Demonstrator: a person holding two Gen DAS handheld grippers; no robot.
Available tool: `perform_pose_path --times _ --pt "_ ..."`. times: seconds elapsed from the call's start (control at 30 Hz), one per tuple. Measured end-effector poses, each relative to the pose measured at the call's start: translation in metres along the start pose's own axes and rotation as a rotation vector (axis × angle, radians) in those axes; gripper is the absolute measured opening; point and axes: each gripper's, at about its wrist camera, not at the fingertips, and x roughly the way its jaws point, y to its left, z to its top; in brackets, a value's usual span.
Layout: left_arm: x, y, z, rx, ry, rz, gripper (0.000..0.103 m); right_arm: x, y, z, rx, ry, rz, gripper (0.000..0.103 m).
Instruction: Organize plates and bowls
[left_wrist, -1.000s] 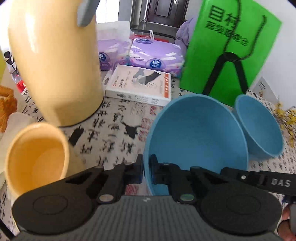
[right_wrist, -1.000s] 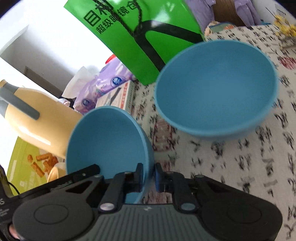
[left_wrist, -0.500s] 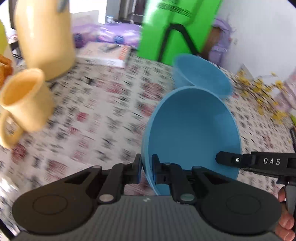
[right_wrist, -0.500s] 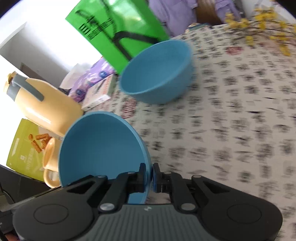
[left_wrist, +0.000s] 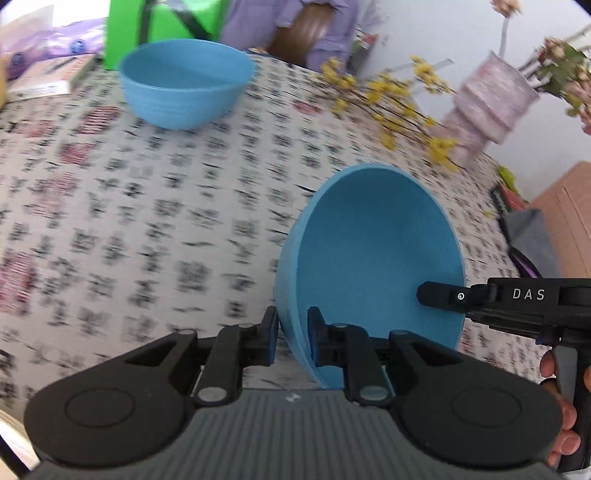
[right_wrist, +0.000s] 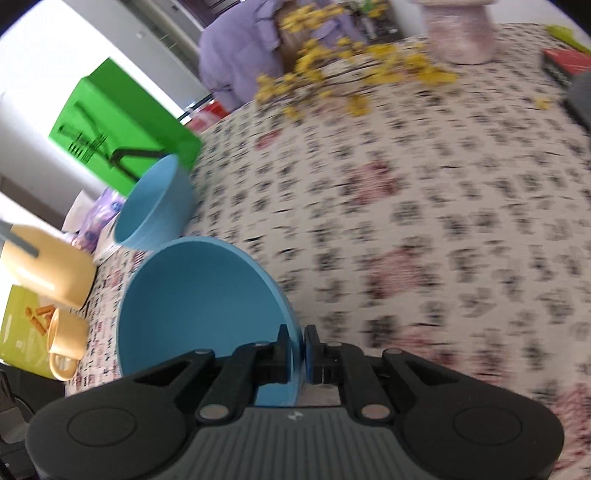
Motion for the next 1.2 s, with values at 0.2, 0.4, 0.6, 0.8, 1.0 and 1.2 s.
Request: perform_pose_path --times 0.2,0.4,0.6,0.8,1.0,1.2 --pt "-0.002 -0.034 -0.011 0.023 0.0 -0.006 0.016 -0.028 -0.026 -0.003 0.009 -0.016 0.01 0.008" --pt "-0.031 -0.052 -0.035 0.046 -0.048 -0.015 0.017 -0.059 -0.026 -0.02 -0.052 -0.05 0.032 0.008" --pt "-0.078 -0.063 -0.08 0.061 -0.131 -0.026 0.018 -0.103 -0.027 -0.055 -0.1 -0.072 0.09 0.008" --pt "-0.124 -0.07 -0.136 0.032 -0.143 -0.067 0.02 -0.152 -0.028 -0.102 -0.165 -0.076 0.131 0.009" --pt "-0.155 -0.069 -0.187 -0.016 -0.169 -0.11 0.022 -0.183 -0.039 -0.148 -0.174 -0.06 0.183 0.01" --pt "-0.172 -0.07 -0.226 -0.016 -0.192 -0.102 0.023 -0.192 -0.048 -0.187 -0.174 -0.035 0.198 0.01"
